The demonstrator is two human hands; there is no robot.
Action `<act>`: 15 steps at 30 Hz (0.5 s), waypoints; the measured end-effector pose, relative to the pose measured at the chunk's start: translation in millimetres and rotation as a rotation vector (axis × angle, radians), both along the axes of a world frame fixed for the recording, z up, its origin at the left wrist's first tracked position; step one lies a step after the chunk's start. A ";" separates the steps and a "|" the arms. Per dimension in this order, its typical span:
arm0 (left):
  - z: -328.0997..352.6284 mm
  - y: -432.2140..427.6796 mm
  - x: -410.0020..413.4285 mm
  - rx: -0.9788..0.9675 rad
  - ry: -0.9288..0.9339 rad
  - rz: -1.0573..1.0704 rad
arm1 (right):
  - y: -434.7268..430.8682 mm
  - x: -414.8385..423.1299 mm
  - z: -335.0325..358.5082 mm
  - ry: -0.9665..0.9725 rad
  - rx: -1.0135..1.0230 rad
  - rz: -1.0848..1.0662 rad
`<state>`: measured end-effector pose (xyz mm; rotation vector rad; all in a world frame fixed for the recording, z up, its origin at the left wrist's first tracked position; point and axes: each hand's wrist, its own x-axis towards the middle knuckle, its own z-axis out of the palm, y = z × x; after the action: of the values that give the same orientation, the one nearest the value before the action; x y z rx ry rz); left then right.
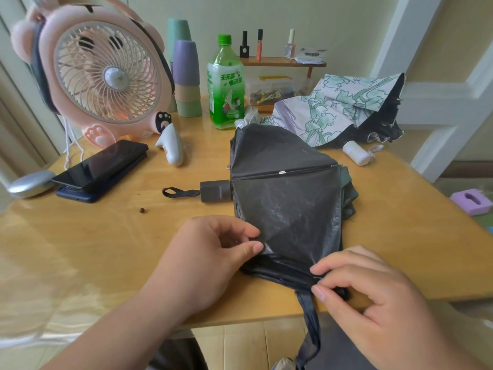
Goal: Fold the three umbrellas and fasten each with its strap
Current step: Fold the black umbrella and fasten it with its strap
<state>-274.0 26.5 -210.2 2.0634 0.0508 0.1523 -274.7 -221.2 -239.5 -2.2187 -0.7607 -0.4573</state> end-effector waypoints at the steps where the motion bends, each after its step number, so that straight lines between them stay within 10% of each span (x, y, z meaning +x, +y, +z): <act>1: 0.8 1.3 0.5 -0.003 0.010 -0.006 | 0.4 0.2 -0.1 -0.001 0.001 0.000; 15: -5.7 16.1 0.0 0.372 -0.126 -0.304 | -3.4 -3.3 -4.5 -0.153 0.092 -0.050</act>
<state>-274.0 42.6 -215.9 2.3961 -0.3937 0.1087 -278.0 -224.7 -244.0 -2.1390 -0.7490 -0.6792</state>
